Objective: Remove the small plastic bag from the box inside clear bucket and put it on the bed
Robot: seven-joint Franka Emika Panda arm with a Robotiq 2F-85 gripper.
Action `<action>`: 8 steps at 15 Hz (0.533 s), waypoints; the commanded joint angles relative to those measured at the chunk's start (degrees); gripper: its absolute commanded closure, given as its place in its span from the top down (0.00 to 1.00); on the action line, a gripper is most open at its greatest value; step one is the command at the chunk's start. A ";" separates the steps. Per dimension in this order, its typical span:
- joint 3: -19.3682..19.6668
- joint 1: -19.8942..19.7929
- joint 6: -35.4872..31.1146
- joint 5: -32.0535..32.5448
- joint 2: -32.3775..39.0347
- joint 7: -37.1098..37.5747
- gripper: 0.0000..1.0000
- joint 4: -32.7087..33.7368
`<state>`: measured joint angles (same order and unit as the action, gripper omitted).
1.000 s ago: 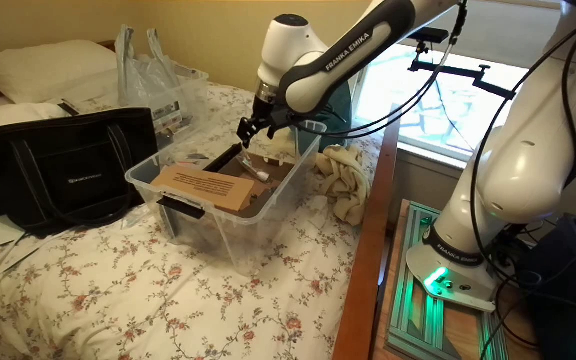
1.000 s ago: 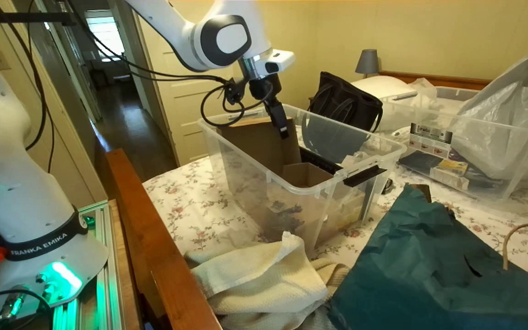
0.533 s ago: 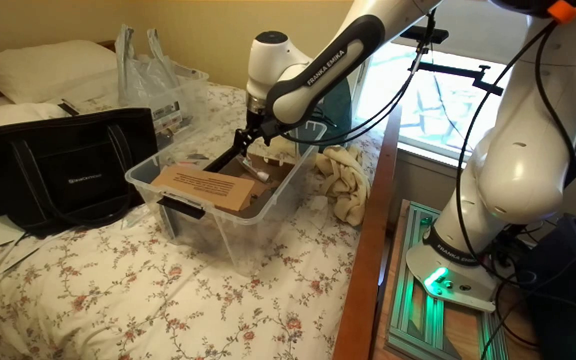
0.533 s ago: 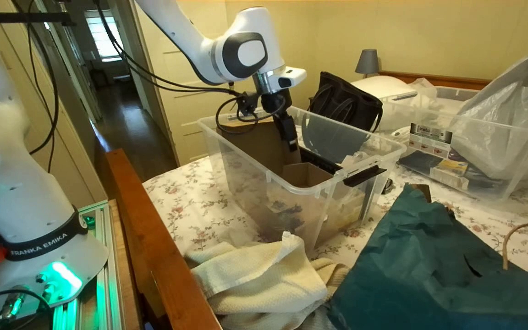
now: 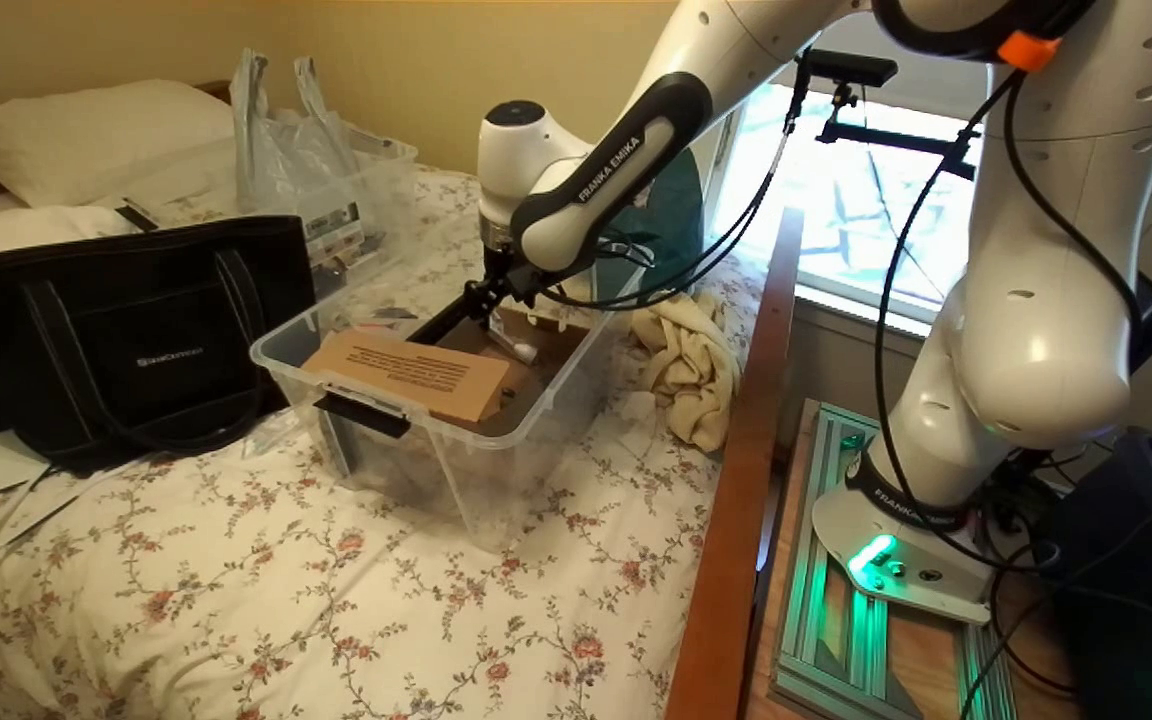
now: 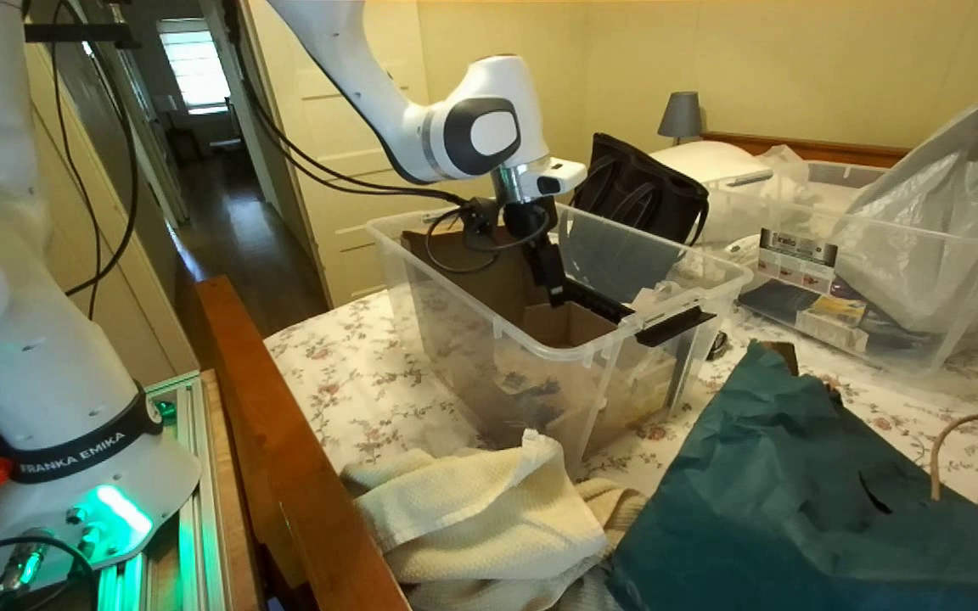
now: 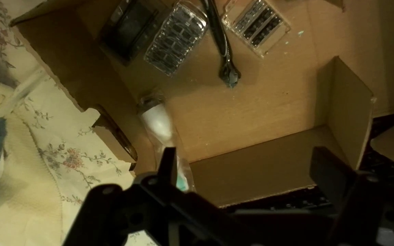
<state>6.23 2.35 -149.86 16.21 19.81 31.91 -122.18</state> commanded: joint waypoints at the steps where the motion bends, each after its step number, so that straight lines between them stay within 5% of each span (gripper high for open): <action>1: 1.46 1.47 0.01 -1.01 0.07 -0.76 1.00 0.16; 8: 6.68 5.97 3.16 2.25 9.88 6.26 1.00 9.48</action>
<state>11.02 5.88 -147.95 16.49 24.13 35.12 -118.49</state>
